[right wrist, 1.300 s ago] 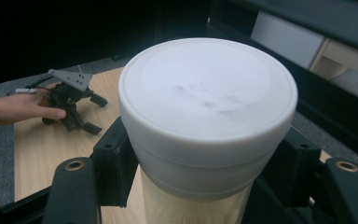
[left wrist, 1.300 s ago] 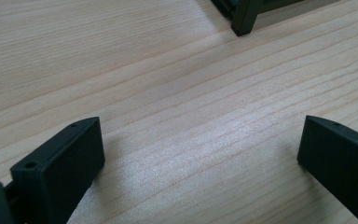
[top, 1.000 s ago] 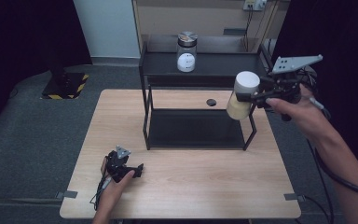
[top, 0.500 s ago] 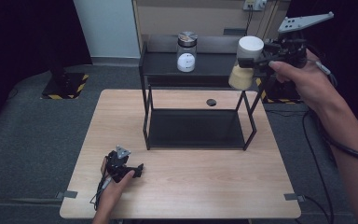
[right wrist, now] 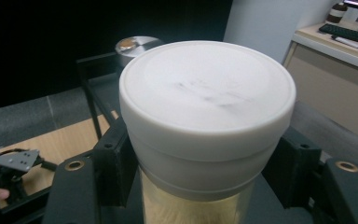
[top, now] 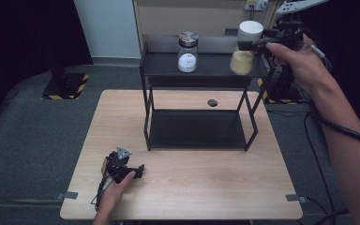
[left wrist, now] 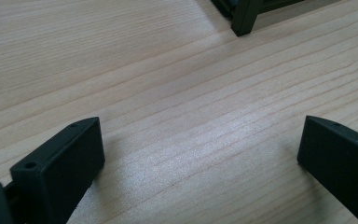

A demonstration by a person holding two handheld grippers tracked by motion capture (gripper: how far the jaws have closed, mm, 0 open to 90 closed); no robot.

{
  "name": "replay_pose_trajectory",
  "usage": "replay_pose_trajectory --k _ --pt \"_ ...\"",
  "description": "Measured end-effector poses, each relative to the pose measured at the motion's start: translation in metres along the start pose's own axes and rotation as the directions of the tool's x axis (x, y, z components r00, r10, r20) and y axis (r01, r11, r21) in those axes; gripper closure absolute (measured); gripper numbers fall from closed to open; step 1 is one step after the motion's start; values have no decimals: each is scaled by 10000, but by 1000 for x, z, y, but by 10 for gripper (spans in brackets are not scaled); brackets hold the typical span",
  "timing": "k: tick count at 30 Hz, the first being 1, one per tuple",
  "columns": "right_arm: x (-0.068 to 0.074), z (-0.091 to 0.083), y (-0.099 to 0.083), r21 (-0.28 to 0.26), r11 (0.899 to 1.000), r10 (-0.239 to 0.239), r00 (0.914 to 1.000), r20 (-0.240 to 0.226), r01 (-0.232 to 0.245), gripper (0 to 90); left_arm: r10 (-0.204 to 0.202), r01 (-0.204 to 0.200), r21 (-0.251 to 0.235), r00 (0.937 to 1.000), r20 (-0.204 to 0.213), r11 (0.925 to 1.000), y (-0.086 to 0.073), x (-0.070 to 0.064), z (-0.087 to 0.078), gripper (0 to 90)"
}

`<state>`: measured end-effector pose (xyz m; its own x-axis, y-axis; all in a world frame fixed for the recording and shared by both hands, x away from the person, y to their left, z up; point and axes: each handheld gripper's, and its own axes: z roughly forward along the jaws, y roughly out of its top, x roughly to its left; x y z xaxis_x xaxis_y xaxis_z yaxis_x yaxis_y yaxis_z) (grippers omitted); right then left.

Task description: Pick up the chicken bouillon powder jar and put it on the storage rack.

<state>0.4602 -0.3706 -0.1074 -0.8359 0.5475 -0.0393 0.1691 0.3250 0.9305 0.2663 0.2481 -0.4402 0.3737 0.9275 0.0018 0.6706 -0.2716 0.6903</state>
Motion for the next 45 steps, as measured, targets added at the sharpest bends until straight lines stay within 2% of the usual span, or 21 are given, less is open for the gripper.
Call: replay_pose_trajectory --k 6,17,39,45 --pt "-5 11 -1 -31 9998 193 9996 210 -192 357 -1 1 -1 10000 1 10000 0 0 0 0" --pt "-7 31 -1 174 9994 287 9994 167 -290 357 -2 2 -1 10000 2 10000 0 0 0 0" --pt "-13 47 -2 311 9978 572 9976 388 -584 356 1 -1 3 10000 2 10000 0 0 0 0" --pt "-11 49 -2 338 9984 443 9982 404 -457 356 2 -2 0 10000 3 10000 0 0 0 0"
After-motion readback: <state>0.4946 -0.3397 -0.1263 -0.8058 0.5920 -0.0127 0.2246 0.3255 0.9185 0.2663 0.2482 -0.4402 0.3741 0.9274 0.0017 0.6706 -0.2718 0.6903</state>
